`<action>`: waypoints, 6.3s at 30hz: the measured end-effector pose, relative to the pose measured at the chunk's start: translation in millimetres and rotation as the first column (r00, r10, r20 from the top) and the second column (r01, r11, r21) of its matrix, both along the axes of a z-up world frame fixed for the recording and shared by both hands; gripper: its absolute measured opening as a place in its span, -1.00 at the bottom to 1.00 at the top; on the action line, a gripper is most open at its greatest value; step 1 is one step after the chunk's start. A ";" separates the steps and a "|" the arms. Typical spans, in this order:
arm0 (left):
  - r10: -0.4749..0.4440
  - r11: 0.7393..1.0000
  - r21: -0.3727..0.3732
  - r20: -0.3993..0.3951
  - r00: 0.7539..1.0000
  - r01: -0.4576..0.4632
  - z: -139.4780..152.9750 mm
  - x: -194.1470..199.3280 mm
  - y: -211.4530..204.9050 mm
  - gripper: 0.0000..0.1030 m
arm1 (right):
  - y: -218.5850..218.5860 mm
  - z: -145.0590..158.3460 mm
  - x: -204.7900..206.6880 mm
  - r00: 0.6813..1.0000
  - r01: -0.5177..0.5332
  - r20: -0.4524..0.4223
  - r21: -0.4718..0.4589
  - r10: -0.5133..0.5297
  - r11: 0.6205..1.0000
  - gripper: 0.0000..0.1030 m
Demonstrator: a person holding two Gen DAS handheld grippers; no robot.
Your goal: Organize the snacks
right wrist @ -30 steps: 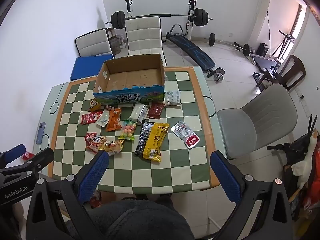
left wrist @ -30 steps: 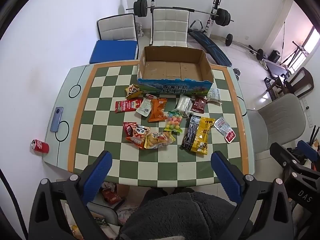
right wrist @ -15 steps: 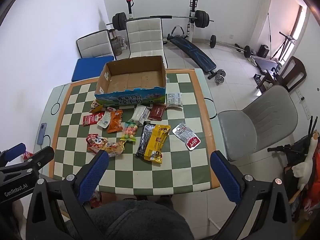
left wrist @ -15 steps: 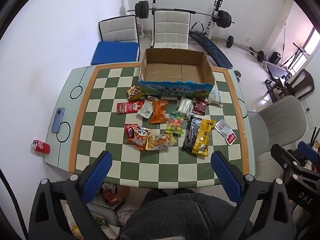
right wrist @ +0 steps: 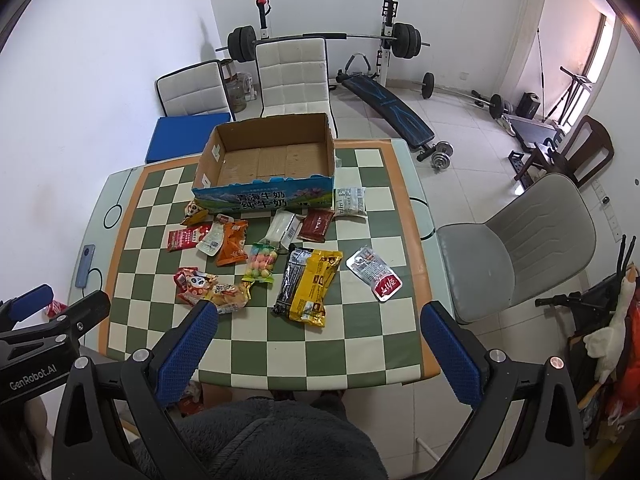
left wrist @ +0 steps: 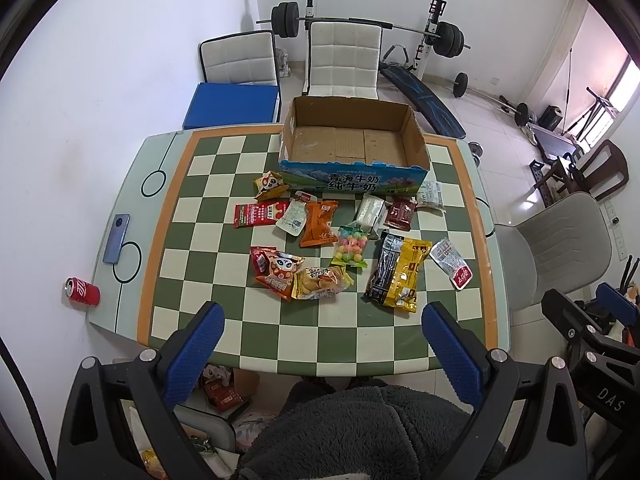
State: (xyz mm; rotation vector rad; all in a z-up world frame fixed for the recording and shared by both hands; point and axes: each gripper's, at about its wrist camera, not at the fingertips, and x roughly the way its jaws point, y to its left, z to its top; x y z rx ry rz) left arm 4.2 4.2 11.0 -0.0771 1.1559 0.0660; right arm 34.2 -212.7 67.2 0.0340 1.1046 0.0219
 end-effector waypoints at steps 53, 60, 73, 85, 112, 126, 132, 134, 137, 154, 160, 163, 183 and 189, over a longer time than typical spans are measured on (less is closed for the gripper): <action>-0.001 1.000 -0.004 0.004 1.000 0.001 0.9 -4.0 -1.8 0.97 | 1.5 1.2 -3.5 1.000 -0.003 0.008 0.006 0.003 1.000 1.00; 0.005 1.000 -0.010 0.004 1.000 -0.005 -0.2 -10.2 -2.5 0.97 | 3.5 0.9 -1.8 1.000 -0.001 0.003 0.011 0.001 1.000 1.00; 0.115 0.993 -0.005 -0.150 0.982 -0.117 -77.7 54.8 42.7 0.97 | -5.5 -85.7 62.3 0.975 0.099 -0.214 0.164 -0.062 0.982 1.00; 0.179 0.976 -0.024 -0.476 0.861 -0.216 -248.9 133.1 89.8 0.97 | 1.4 -305.5 146.8 0.823 0.202 -0.565 0.183 -0.066 0.962 1.00; -0.001 0.990 0.119 -0.548 0.837 0.079 -362.8 190.2 80.6 0.42 | 42.1 -464.0 204.9 0.681 0.252 -0.724 0.096 -0.106 0.963 1.00; 0.023 0.999 0.036 -0.533 0.846 -0.005 -353.0 173.1 134.8 0.32 | 44.2 -477.7 199.2 0.693 0.265 -0.691 -0.023 -0.207 0.964 0.69; 0.025 0.999 0.033 -0.483 0.875 -0.010 -323.9 165.4 152.7 0.30 | 46.4 -450.9 178.2 0.728 0.292 -0.652 0.014 -0.212 0.956 0.69; 0.030 0.999 0.035 -0.459 0.888 -0.016 -311.2 165.2 152.1 0.30 | 54.9 -439.8 172.7 0.743 0.298 -0.639 0.047 -0.201 0.953 0.69; 0.038 0.999 0.010 -0.417 0.908 -0.037 -281.9 165.5 159.2 0.29 | 54.3 -417.1 169.0 0.773 0.293 -0.611 0.107 -0.169 0.950 0.69; -0.058 0.997 -0.051 -0.168 0.984 0.050 -122.3 361.8 29.9 0.29 | 70.2 -256.9 322.6 0.929 0.016 -0.356 0.304 0.098 0.953 0.69; -0.071 0.995 -0.091 -0.288 0.955 0.047 -184.6 453.4 24.3 0.29 | 60.8 -303.9 407.8 0.913 -0.006 -0.393 0.257 0.110 0.966 0.69; -0.075 0.994 -0.098 -0.343 0.936 0.044 -216.4 482.1 19.7 0.29 | 63.8 -336.9 442.3 0.892 -0.029 -0.433 0.230 0.129 0.973 0.69; -0.072 0.997 -0.060 -0.474 0.878 0.049 -280.8 535.0 12.4 0.76 | 88.2 -383.3 517.7 0.821 -0.055 -0.552 0.178 0.146 0.982 0.89; -0.086 0.996 -0.070 -0.422 0.902 0.062 -255.1 522.6 13.3 0.76 | 75.1 -353.0 514.3 0.842 -0.056 -0.521 0.174 0.141 0.983 0.90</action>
